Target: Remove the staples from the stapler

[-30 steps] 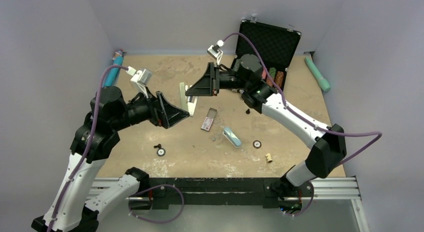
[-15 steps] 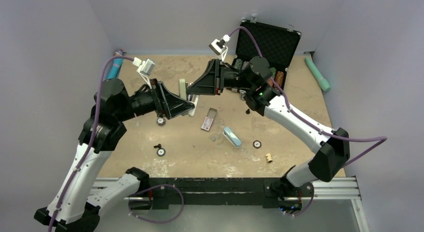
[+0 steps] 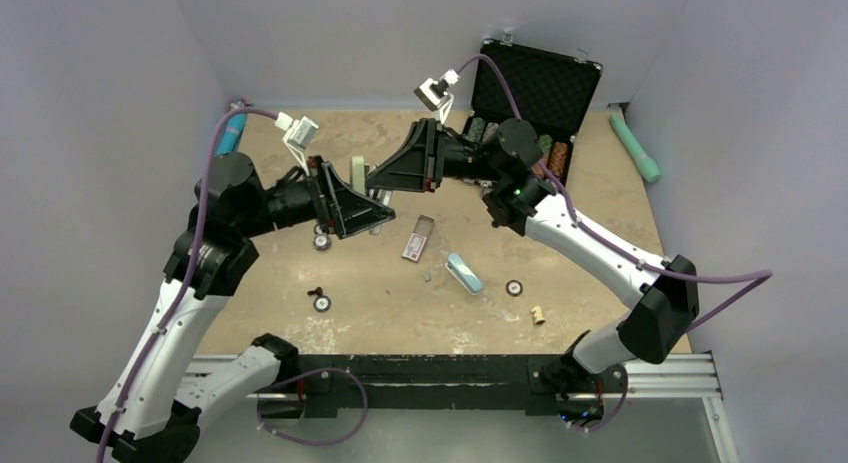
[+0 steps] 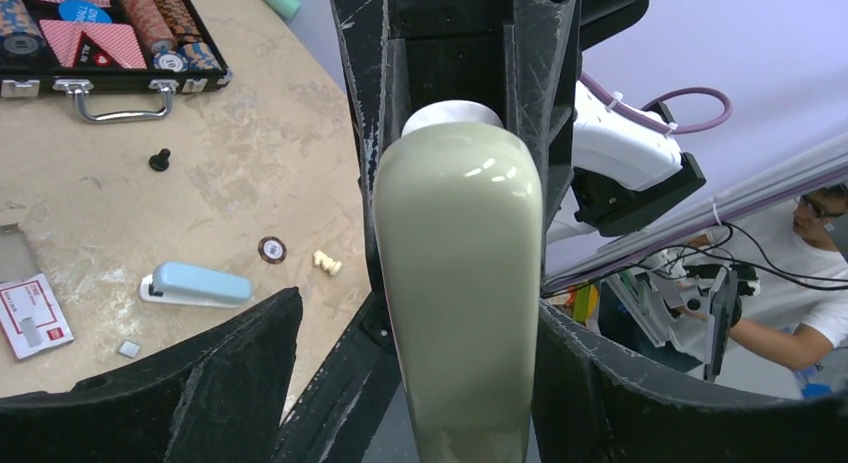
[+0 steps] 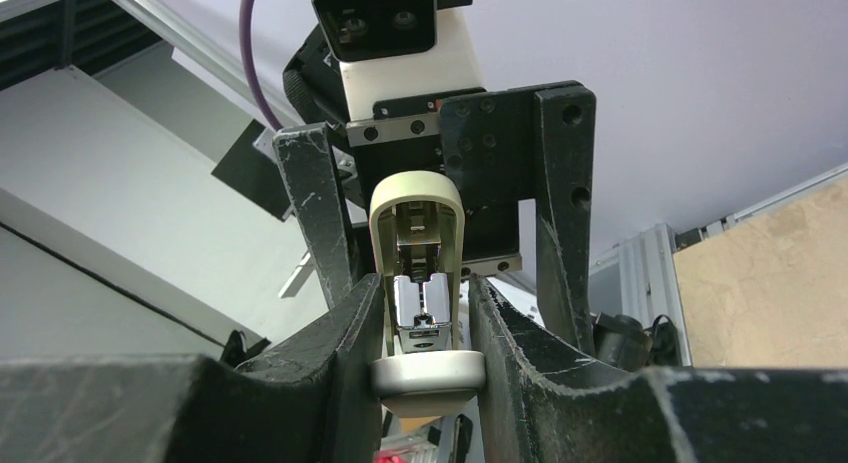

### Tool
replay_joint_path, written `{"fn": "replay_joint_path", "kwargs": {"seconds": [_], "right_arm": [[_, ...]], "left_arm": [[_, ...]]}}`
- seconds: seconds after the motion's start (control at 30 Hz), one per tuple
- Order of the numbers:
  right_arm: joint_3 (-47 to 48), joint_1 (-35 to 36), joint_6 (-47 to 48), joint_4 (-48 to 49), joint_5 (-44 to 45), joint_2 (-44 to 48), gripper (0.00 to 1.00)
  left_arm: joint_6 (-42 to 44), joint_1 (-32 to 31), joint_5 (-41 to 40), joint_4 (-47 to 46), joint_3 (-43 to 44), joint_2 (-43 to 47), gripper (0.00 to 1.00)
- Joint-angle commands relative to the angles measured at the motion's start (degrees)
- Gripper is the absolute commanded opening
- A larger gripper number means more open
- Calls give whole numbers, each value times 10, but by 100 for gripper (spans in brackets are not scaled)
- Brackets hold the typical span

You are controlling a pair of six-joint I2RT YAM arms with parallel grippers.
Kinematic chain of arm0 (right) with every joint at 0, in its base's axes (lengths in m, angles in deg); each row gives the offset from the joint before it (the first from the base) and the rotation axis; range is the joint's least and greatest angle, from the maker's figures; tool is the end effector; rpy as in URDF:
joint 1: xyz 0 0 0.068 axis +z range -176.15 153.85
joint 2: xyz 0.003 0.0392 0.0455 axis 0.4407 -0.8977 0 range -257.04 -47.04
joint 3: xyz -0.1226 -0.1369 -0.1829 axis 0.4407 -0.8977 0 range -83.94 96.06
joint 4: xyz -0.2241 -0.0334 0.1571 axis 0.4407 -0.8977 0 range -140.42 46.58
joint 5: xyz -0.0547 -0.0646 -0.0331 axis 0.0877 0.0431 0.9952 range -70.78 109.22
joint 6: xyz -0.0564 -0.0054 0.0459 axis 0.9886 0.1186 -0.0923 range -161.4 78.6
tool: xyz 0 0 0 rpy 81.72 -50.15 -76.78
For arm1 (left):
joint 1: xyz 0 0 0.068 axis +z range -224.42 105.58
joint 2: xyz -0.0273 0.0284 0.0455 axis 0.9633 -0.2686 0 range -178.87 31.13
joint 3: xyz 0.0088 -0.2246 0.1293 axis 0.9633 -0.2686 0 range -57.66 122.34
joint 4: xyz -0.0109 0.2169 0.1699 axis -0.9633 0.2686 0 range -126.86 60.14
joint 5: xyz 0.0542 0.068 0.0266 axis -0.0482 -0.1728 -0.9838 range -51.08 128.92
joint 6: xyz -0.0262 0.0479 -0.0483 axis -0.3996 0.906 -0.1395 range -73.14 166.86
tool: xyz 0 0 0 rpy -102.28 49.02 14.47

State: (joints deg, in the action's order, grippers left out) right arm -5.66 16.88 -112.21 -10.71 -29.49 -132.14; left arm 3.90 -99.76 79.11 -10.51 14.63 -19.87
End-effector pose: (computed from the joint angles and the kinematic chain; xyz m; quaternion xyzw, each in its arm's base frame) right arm 0.2370 0.2834 0.4409 -0.2232 0.5533 0.7664 0.2381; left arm 0.1669 -0.1224 0.4476 0.1231 0.7201 -0.5657 0.3825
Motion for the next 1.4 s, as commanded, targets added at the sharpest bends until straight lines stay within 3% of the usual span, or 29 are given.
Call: {"fn": "replay_joint_path", "kwargs": {"seconds": [0.0,0.1,0.17,0.3,0.4,0.63,0.83,0.93,1.03,1.37], "right_arm": [[5,14,-9,47,23,19,0],[8,20,-10,48,26,16,0],[9,22,-11,48,28,15,0],[9,24,-10,45,28,13,0],[8,25,-6,39,31,15,0],[9,25,13,9,28,17,3],[9,25,30,-19,29,18,72],[11,25,40,-34,32,19,92],[5,23,48,-46,42,25,98],[-10,-3,85,-117,75,48,99]], "left_arm": [[-7,-9,19,-30,6,-8,80],[-5,-11,18,-31,5,-10,68],[-5,-11,18,-34,3,-9,55],[-4,-11,21,-34,3,-12,18],[-3,-11,19,-30,1,-13,0],[12,-11,14,-1,10,-12,0],[28,-11,5,30,17,-5,0],[29,-11,1,33,15,-3,0],[29,-11,-1,34,16,-3,0],[45,-11,-24,61,32,1,0]]}}
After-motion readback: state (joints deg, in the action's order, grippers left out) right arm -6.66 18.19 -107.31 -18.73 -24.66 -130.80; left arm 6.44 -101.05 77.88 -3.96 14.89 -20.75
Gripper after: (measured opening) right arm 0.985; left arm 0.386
